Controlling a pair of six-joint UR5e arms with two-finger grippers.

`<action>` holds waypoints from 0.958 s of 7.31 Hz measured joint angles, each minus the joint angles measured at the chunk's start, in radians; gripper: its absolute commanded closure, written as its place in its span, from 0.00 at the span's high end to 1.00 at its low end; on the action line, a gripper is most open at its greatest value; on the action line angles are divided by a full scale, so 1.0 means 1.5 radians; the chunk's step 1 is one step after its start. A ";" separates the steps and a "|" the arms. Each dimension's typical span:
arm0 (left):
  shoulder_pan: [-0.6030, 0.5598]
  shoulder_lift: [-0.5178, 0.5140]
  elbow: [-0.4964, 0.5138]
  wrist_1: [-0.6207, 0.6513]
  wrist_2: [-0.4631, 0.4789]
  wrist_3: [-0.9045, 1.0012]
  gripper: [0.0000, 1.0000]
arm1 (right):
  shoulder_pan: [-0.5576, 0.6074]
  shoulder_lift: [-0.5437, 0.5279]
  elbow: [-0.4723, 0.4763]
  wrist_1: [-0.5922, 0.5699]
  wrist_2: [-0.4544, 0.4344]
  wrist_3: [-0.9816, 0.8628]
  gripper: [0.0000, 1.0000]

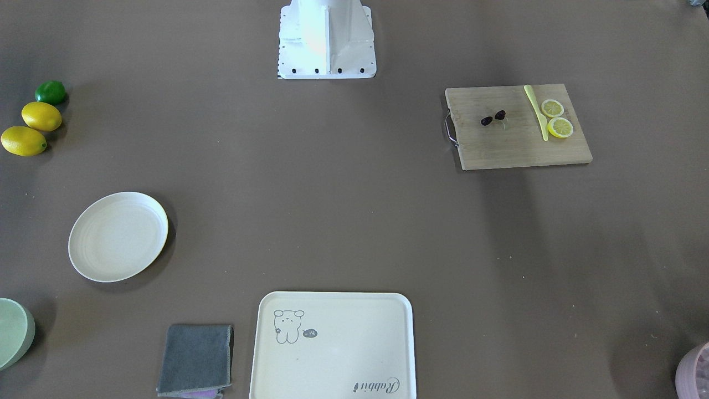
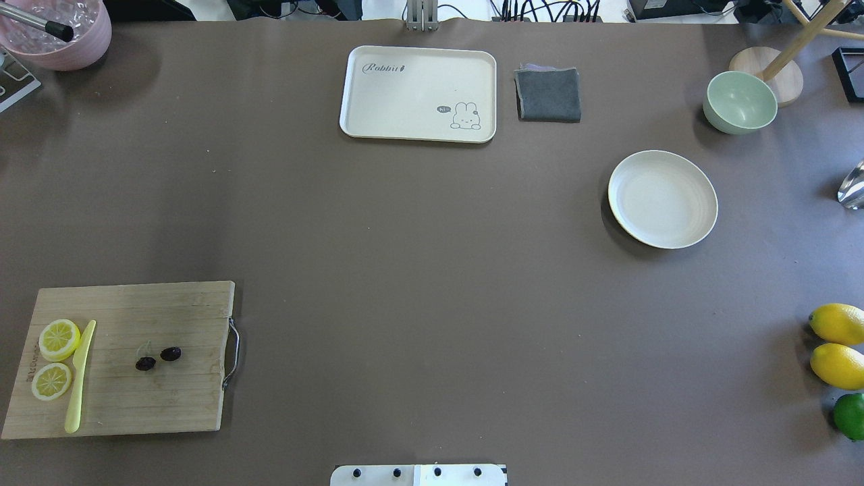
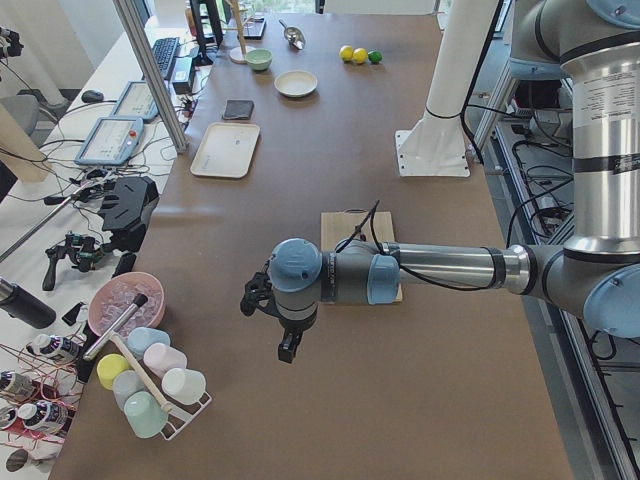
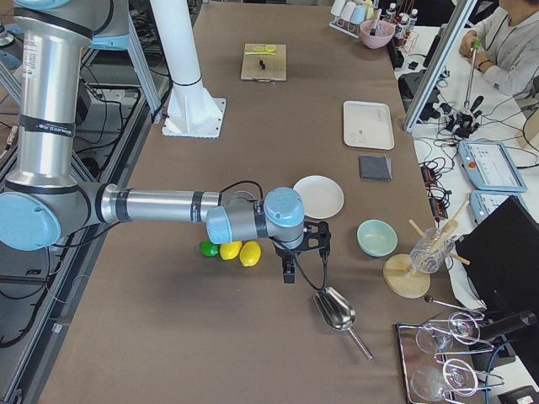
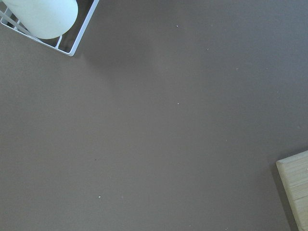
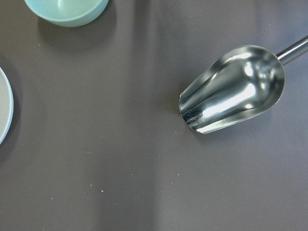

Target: Place red cherry on plate

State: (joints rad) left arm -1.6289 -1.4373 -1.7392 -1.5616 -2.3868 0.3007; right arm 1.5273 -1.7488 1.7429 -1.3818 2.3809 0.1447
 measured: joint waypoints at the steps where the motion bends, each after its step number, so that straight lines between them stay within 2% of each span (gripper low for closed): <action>1: 0.000 0.000 0.000 0.001 0.000 0.000 0.98 | 0.000 -0.015 0.012 -0.005 -0.009 -0.002 1.00; 3: 0.002 0.002 -0.001 0.001 0.000 0.000 0.98 | -0.001 -0.042 0.033 -0.007 -0.027 -0.005 1.00; 7: 0.004 0.012 -0.016 -0.006 -0.002 0.007 0.98 | -0.007 -0.064 0.067 -0.006 -0.026 -0.012 1.00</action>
State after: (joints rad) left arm -1.6228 -1.4197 -1.7630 -1.5711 -2.3896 0.3107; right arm 1.5167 -1.8454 1.8438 -1.3910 2.3415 0.1269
